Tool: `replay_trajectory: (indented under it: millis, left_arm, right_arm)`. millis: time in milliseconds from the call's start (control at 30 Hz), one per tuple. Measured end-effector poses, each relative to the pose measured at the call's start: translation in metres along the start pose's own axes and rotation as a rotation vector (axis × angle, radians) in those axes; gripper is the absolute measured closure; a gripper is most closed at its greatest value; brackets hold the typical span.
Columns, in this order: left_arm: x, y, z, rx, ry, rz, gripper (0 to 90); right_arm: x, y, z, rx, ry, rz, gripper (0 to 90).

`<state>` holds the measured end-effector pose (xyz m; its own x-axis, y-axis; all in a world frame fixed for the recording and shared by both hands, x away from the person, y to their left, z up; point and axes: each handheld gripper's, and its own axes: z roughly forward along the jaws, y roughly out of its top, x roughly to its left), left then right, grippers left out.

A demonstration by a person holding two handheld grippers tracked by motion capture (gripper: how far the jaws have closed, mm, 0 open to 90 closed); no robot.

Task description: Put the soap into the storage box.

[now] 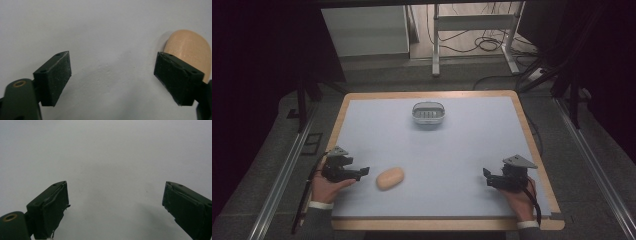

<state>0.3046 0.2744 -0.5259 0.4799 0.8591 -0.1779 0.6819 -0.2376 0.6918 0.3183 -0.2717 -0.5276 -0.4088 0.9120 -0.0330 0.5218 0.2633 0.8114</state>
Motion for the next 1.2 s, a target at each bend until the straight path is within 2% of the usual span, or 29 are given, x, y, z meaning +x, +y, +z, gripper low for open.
replay_trajectory:
  millis: [200,267,400,500,667,733,800,833,1200]
  left_arm:
    - [-0.003,0.002,-0.009,-0.02,0.03,-0.007,15.5]
    - [-0.005,0.004,-0.011,-0.026,0.04,-0.008,15.6]
    - [-0.013,0.008,-0.015,-0.011,0.05,0.014,19.2]
    - [-0.02,0.013,-0.018,0.008,0.043,0.044,20.9]
    - [-0.03,0.022,-0.023,0.02,0.006,0.101,20.7]
    - [-0.034,0.026,-0.023,0.041,-0.007,0.132,20.7]
    - [-0.036,0.027,-0.023,0.047,-0.011,0.137,20.7]
    - [-0.04,0.029,-0.021,0.058,-0.017,0.159,20.7]
    - [-0.065,0.041,-0.003,0.135,-0.046,0.254,21.2]
  right_arm:
    - [0.001,-0.001,0.0,-0.002,0.006,-0.018,7.0]
    - [0.0,-0.001,-0.001,-0.007,0.013,-0.008,7.0]
    - [-0.001,-0.001,-0.001,-0.014,0.018,0.001,7.0]
    - [0.0,-0.001,-0.001,-0.012,0.012,-0.003,7.0]
    - [0.001,-0.001,-0.001,-0.004,-0.006,-0.009,7.1]
    - [0.002,-0.001,-0.001,-0.004,-0.009,-0.012,7.1]
    - [0.002,-0.001,-0.001,-0.004,-0.012,-0.014,7.1]
    - [0.002,-0.001,0.0,-0.003,-0.015,-0.016,7.1]
    - [0.002,-0.001,0.0,0.004,-0.014,-0.013,7.5]
